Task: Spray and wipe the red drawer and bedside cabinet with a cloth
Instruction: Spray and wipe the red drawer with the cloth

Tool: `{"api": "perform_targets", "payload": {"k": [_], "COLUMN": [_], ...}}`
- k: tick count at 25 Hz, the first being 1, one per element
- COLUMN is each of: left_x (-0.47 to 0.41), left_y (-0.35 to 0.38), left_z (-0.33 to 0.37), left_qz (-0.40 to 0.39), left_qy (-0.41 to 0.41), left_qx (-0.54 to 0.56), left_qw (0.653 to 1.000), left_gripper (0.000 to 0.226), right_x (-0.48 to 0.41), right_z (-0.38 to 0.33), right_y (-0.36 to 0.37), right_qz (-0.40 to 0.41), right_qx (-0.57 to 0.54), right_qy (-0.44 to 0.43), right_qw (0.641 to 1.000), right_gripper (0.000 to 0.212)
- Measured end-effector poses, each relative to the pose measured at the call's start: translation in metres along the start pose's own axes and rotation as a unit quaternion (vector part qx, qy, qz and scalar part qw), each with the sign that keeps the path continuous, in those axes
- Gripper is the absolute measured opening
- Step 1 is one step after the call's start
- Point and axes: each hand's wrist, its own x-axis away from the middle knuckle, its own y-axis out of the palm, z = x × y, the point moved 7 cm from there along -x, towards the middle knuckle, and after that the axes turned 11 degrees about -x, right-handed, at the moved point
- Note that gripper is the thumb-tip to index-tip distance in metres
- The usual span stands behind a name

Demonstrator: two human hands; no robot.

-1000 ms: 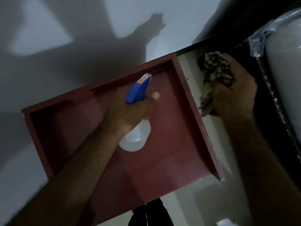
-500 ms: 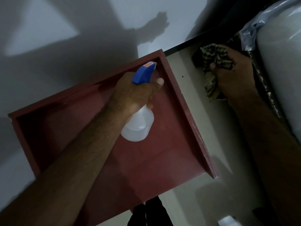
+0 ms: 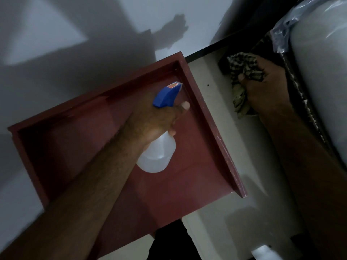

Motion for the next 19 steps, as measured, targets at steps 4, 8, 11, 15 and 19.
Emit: {"api": "perform_targets", "payload": {"k": [4, 8, 11, 15, 19], "left_x": [0.012, 0.02, 0.024, 0.025, 0.021], "left_y": [-0.001, -0.005, -0.011, -0.018, -0.025], "left_z": [-0.001, -0.008, -0.013, -0.022, -0.025], "left_qz": [0.005, 0.016, 0.022, 0.015, 0.015], "left_qy": [0.013, 0.008, 0.017, 0.025, 0.03], "left_qx": [0.003, 0.022, 0.026, 0.036, 0.039], "left_qw": [1.0, 1.0, 0.999, 0.999, 0.999], "left_gripper": [0.046, 0.04, 0.036, 0.037, 0.037], "right_x": [0.006, 0.008, 0.005, -0.012, -0.034], "right_z": [-0.009, -0.022, -0.044, -0.067, -0.075], "right_y": [0.009, 0.042, 0.07, 0.098, 0.106], "right_qz": [-0.009, -0.071, -0.11, -0.128, -0.153], "right_qx": [0.002, -0.001, -0.012, 0.021, 0.072], "right_qy": [-0.033, -0.022, -0.1, -0.174, -0.157], "right_qw": [0.999, 0.997, 0.989, 0.976, 0.973], "right_gripper": [0.044, 0.04, 0.032, 0.029, 0.051]}}
